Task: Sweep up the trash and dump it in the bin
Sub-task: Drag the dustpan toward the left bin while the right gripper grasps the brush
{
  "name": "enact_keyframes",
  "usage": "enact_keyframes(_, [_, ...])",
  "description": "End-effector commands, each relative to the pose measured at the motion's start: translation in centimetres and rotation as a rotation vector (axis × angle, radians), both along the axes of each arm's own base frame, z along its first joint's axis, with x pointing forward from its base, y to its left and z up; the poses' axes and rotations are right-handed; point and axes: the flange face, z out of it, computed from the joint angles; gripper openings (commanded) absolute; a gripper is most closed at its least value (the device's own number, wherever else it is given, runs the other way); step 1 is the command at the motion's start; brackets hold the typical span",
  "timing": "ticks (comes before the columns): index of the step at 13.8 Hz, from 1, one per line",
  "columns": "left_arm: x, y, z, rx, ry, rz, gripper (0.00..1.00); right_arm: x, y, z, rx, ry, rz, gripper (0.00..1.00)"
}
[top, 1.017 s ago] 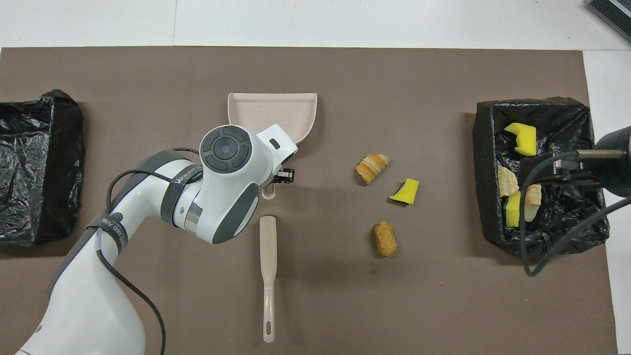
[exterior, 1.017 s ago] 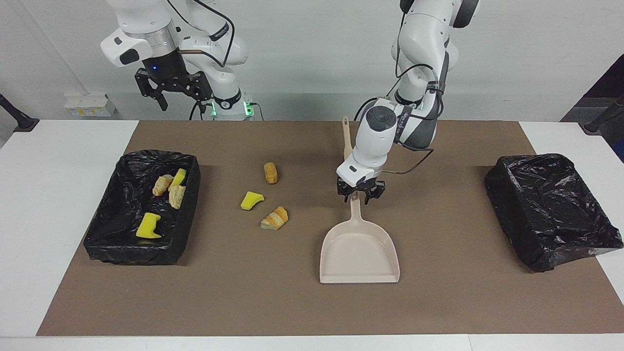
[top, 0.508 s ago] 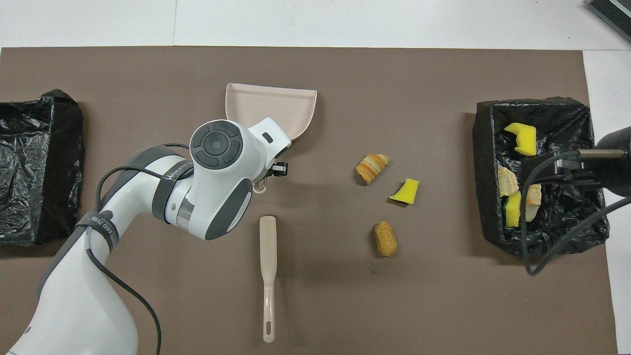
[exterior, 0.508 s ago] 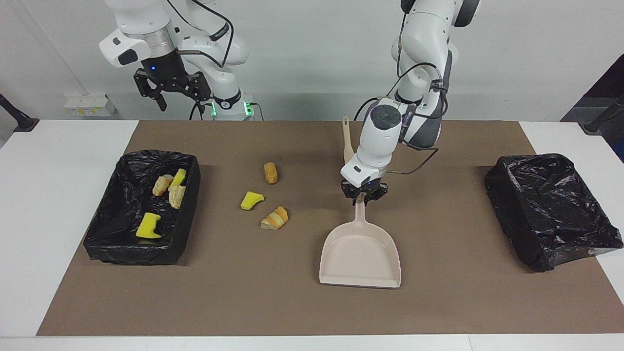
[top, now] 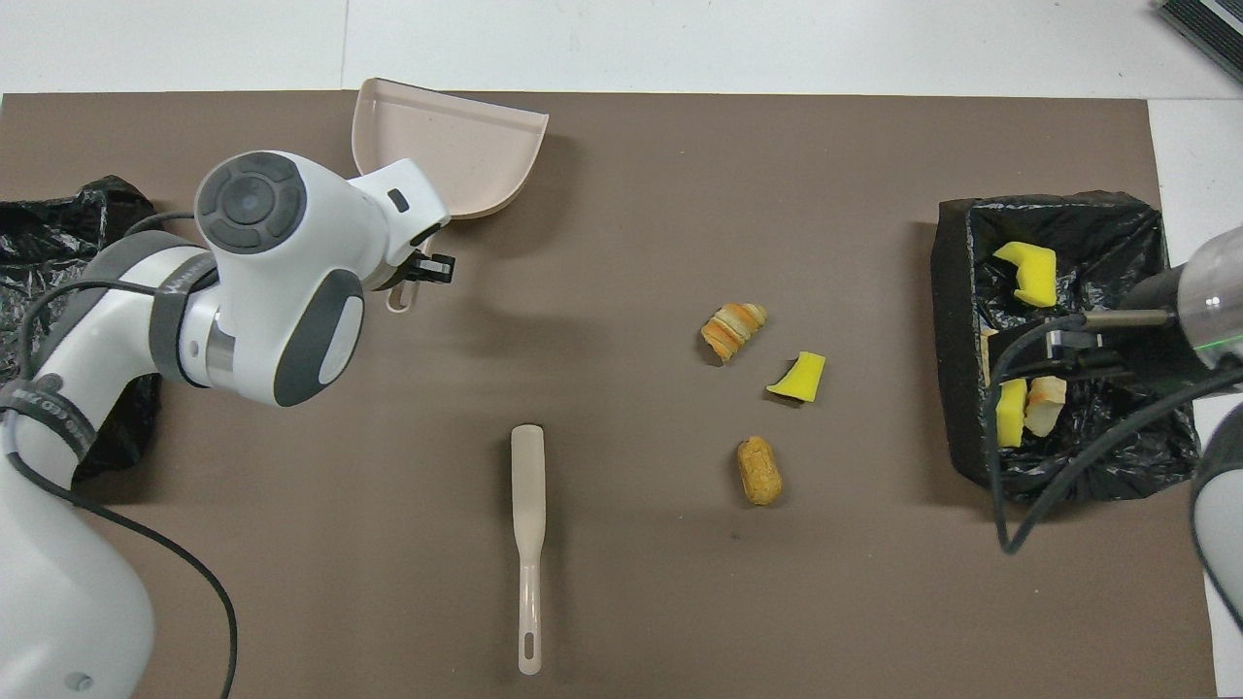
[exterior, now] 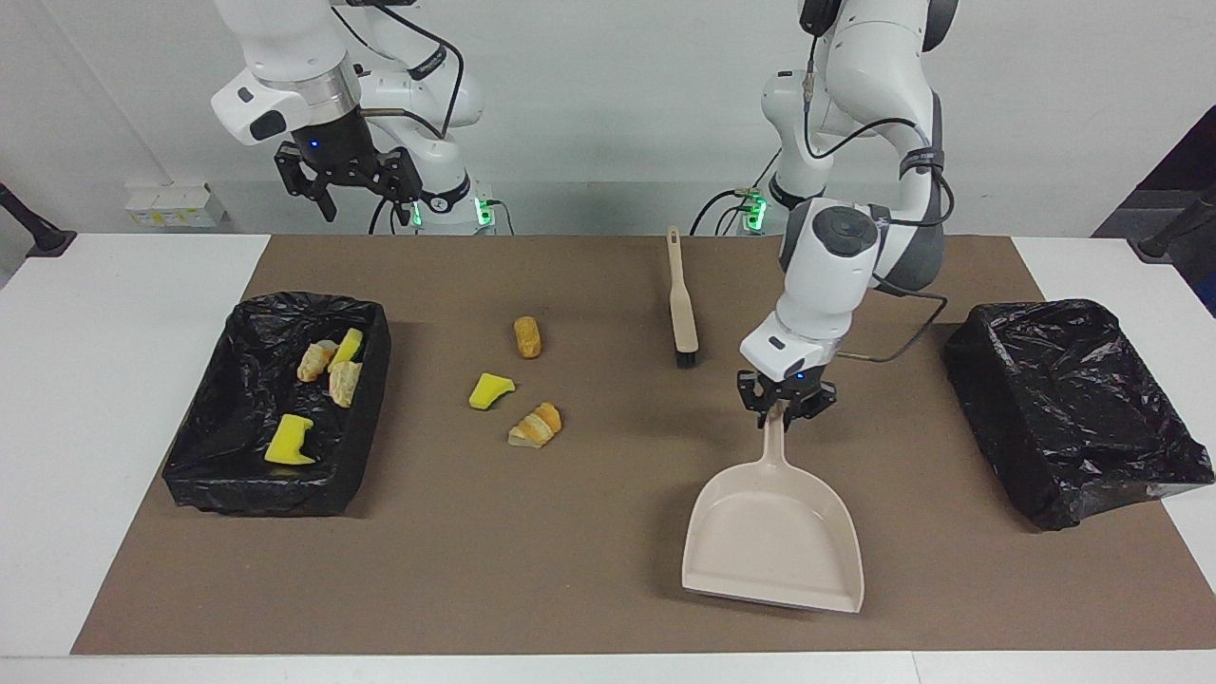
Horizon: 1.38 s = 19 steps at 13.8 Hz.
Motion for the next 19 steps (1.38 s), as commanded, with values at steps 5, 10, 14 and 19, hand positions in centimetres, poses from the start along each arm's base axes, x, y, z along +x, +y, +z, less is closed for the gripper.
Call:
enact_keyframes(5, [2.3, 10.2, 0.5, 0.082, 0.077, -0.26, 0.0, -7.9, 17.0, -4.5, -0.005, -0.004, 0.016, 1.0])
enact_keyframes(10, [1.3, 18.4, -0.8, 0.114, 0.145, -0.63, 0.0, -12.6, 29.7, -11.4, 0.033, -0.01, -0.042, 1.0])
enact_keyframes(14, [-0.5, 24.3, -1.8, 0.122, 0.168, -0.903, 0.0, -14.7, 37.4, -17.6, 0.069, -0.034, -0.07, 1.0])
enact_keyframes(19, [-1.5, 26.5, -2.2, 0.146, 0.151, -1.16, 0.0, -17.5, 42.5, -26.1, 0.017, -0.053, -0.053, 1.0])
